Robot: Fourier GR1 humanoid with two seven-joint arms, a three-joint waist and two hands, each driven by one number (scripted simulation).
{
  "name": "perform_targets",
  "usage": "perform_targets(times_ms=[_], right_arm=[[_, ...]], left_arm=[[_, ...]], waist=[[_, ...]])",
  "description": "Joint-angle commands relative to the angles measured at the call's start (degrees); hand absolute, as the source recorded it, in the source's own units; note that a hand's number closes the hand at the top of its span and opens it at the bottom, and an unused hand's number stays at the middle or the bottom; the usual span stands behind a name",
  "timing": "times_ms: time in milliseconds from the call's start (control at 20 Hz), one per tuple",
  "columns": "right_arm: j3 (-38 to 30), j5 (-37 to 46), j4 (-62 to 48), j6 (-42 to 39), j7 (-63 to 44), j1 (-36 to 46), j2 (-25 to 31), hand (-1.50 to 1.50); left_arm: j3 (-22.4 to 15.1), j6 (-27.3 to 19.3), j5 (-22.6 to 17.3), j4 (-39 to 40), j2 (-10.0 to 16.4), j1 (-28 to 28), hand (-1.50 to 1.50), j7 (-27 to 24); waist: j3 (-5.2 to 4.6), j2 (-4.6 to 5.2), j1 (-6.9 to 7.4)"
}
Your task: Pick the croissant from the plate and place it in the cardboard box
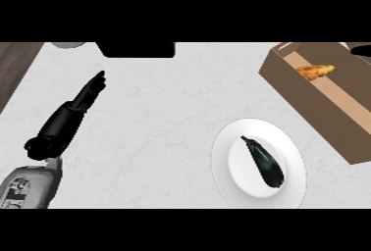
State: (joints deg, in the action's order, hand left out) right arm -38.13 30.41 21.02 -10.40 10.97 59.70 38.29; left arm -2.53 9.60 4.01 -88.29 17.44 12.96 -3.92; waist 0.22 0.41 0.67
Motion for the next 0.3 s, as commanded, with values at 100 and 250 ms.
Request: perform_targets(times_ms=[100,250], right_arm=[[-10.91,-9.66,-3.90,1.59,1.41,-3.87,4.62,-1.50],[-11.81,-10.38,-4.62,3.65,4.23,-5.47,6.81,-1.50]], left_arm=[[-0.84,-0.24,1.22,-1.71,-0.25,0.06,0.00,0.91],[1.52,2.60,-1.54,0.07,1.23,1.69,0.00,0.27]], waist=[[0.01,0.40,0.73],[0.00,0.68,1.36]])
